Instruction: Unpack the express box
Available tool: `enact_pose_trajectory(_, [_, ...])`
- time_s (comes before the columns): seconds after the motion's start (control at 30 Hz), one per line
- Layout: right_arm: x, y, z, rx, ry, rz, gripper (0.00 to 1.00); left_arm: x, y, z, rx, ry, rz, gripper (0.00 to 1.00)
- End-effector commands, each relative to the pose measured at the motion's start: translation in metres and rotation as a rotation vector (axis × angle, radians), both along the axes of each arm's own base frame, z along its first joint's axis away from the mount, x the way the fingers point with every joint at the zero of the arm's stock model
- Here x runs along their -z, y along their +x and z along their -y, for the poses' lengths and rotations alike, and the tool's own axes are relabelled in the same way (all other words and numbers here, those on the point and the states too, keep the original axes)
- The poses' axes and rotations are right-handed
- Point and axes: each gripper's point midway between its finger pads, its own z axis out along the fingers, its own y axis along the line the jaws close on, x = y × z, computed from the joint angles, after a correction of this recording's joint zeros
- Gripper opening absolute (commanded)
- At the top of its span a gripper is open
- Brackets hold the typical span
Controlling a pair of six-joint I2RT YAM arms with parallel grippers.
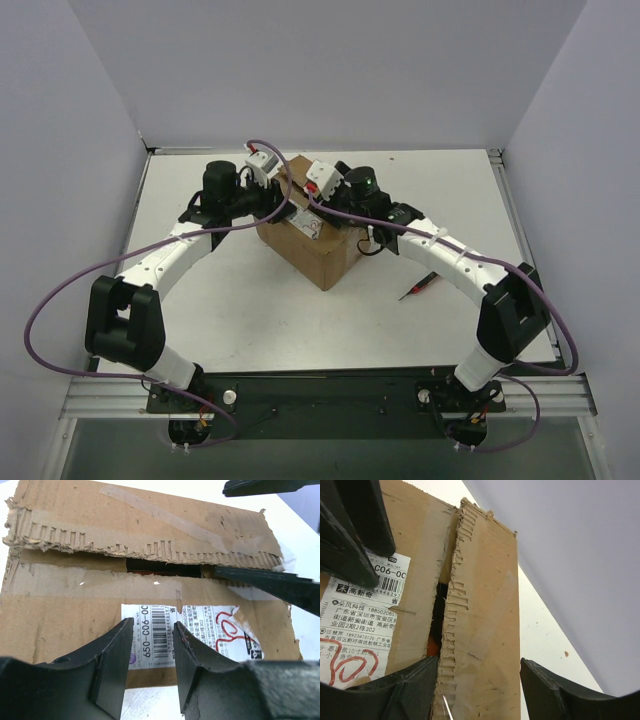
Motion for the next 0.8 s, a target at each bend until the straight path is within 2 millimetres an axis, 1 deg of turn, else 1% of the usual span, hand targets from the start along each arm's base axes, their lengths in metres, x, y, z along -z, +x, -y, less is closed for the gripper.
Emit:
enact_pose_trajectory(0.0, [-0.017,0.028,0.022,0.092,0.012,0.078,0.65,0.017,-0.007,0.003,0.028,0.002,-0.062,0.48])
enact_pose_trajectory(0.03, [-0.023,0.034,0.030,0.114,0.020,0.091,0.65,0.017,-0.008,0.003,0.028,0.003,-0.061,0.48])
enact_pose_trajectory(0.07, [-0.030,0.038,0.032,0.126,0.033,0.111,0.65,0.018,-0.008,0.003,0.030,0.004,-0.062,0.48])
enact_pose_trajectory(0.13, [-0.051,0.048,0.042,0.158,0.066,0.154,0.64,0.019,-0.008,0.002,0.031,0.005,-0.062,0.48])
enact_pose_trajectory(0.23, [-0.079,0.055,0.048,0.177,0.111,0.205,0.63,0.021,-0.010,0.002,0.035,0.010,-0.063,0.48])
enact_pose_trajectory(0.3, [-0.086,0.061,0.056,0.191,0.119,0.218,0.62,0.024,-0.011,0.002,0.038,0.012,-0.068,0.48])
enact_pose_trajectory(0.33, [-0.084,0.064,0.057,0.191,0.114,0.215,0.62,0.025,-0.012,0.003,0.042,0.012,-0.071,0.48])
enact_pose_trajectory(0.37, [-0.082,0.069,0.064,0.203,0.105,0.217,0.62,0.025,-0.013,0.003,0.044,0.012,-0.072,0.48])
enact_pose_trajectory(0.4, [-0.078,0.073,0.067,0.207,0.100,0.211,0.62,0.026,-0.013,0.004,0.047,0.010,-0.074,0.48])
enact_pose_trajectory(0.43, [-0.071,0.078,0.069,0.210,0.093,0.199,0.62,0.027,-0.013,0.003,0.046,0.013,-0.077,0.48])
enact_pose_trajectory(0.47, [-0.066,0.083,0.077,0.227,0.089,0.187,0.62,0.027,-0.014,0.003,0.049,0.012,-0.076,0.48])
enact_pose_trajectory(0.5, [-0.059,0.087,0.077,0.211,0.093,0.167,0.62,0.028,-0.014,0.003,0.050,0.014,-0.078,0.48])
enact_pose_trajectory(0.53, [-0.046,0.092,0.076,0.208,0.087,0.137,0.62,0.028,-0.015,0.003,0.049,0.017,-0.078,0.48])
enact_pose_trajectory(0.57, [-0.043,0.095,0.077,0.213,0.099,0.111,0.60,0.028,-0.015,0.003,0.051,0.020,-0.076,0.48])
enact_pose_trajectory(0.6, [-0.040,0.102,0.086,0.237,0.111,0.096,0.59,0.028,-0.015,0.002,0.052,0.022,-0.078,0.48])
enact_pose_trajectory(0.63, [-0.029,0.107,0.087,0.244,0.131,0.059,0.58,0.027,-0.016,0.003,0.053,0.024,-0.075,0.48])
enact_pose_trajectory(0.67, [-0.030,0.111,0.090,0.261,0.160,0.037,0.58,0.029,-0.016,0.002,0.053,0.029,-0.076,0.48])
enact_pose_trajectory(0.7, [-0.026,0.116,0.100,0.304,0.221,-0.007,0.58,0.029,-0.016,0.002,0.053,0.032,-0.072,0.48])
enact_pose_trajectory(0.77, [-0.012,0.120,0.105,0.314,0.281,-0.085,0.57,0.029,-0.019,0.002,0.062,0.043,-0.068,0.48])
